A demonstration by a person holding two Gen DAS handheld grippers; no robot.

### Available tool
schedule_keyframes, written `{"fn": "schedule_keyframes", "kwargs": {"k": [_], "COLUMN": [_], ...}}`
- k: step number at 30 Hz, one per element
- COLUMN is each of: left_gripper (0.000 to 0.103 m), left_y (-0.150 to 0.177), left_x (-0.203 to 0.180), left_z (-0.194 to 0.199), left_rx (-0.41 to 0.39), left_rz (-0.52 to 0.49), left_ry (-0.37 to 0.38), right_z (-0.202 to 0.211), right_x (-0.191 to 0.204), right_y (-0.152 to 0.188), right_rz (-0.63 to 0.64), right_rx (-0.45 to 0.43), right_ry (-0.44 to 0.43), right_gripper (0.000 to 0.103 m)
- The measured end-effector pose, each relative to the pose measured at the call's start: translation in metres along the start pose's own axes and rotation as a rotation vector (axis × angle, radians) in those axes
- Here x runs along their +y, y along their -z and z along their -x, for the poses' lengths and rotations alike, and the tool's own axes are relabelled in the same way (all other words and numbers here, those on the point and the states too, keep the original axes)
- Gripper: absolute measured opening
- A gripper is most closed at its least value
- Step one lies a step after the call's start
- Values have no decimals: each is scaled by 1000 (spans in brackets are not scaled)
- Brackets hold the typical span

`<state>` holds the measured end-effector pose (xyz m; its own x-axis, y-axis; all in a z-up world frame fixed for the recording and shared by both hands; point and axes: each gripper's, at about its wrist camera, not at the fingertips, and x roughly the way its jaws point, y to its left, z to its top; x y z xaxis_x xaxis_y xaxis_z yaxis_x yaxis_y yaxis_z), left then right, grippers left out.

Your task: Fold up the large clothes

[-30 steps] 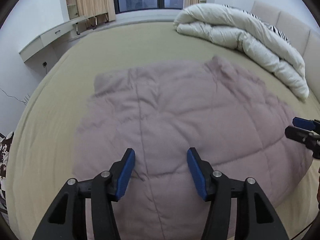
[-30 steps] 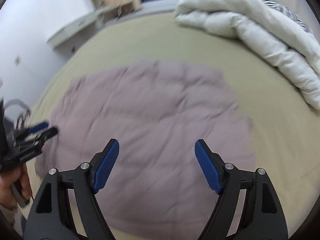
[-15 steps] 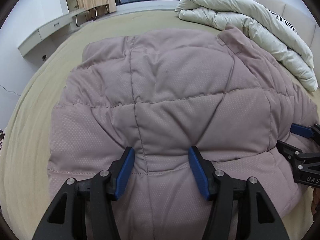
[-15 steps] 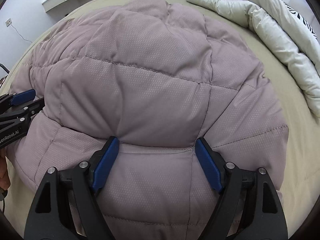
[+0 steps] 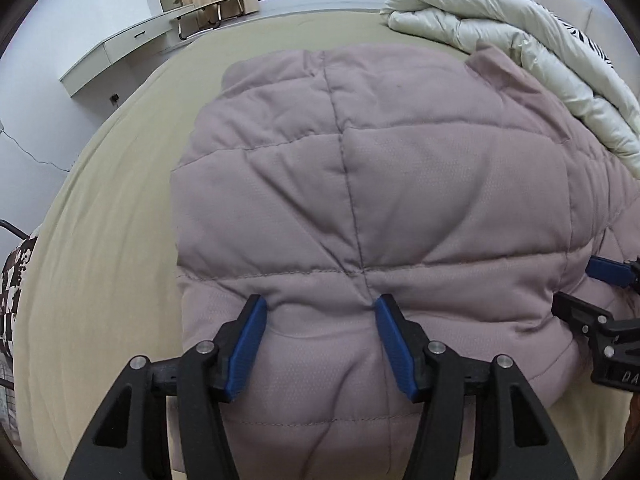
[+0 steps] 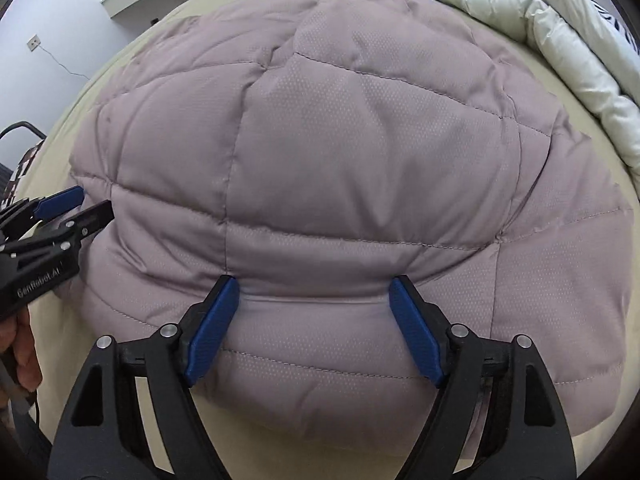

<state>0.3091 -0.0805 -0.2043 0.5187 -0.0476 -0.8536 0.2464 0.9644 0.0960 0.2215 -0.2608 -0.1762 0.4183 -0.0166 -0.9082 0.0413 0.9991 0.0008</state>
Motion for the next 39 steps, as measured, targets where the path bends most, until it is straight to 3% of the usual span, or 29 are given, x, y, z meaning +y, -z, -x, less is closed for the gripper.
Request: {"fn": "schedule_keyframes", "kwargs": {"k": [5, 8, 10, 13, 15, 17, 19, 20, 23, 29, 32, 36, 39], "left_gripper": [60, 56, 56, 56, 56, 56, 56, 57, 57, 57, 56, 57, 78], "left_y": [-2, -11, -26, -59, -87, -108, -115, -115, -113, -118, -116, -93, -67], "left_x": [-12, -3, 2, -8, -26, -39, -53, -61, -72, -80, -67, -23, 34], "left_z": [-6, 24, 58, 79, 63, 33, 3, -13, -33, -44, -31, 21, 62], "left_rx": [10, 20, -74, -172, -166, -110, -64, -53, -63, -46, -43, -92, -197], "left_rz": [-21, -12, 9, -12, -56, -95, -115, -127, -128, -147, -106, -14, 103], "left_ry": [-6, 39, 44, 54, 66, 59, 50, 39, 12, 4, 59, 152, 189], "right_z": [-3, 18, 52, 70, 54, 24, -7, -16, -25, -48, -50, -25, 14], "right_x": [-1, -12, -31, -60, -77, -96, -116, -121, -110, -116, -117, -135, -147], "right_y": [3, -11, -29, -58, -80, -89, -86, -81, -70, -77, -79, -79, -59], "right_rz": [6, -33, -68, -164, -190, -214, -253, -242, -148, -164, -167, -176, -209], "right_rx": [-3, 27, -107, -187, -151, -73, -34, -45, -82, -80, -87, -125, -199], "right_ry": [-4, -49, -34, -42, -19, 78, 68, 55, 124, 129, 100, 31, -84], "right_gripper": [80, 77, 76, 76, 76, 76, 82, 85, 88, 95, 95, 96, 97]}}
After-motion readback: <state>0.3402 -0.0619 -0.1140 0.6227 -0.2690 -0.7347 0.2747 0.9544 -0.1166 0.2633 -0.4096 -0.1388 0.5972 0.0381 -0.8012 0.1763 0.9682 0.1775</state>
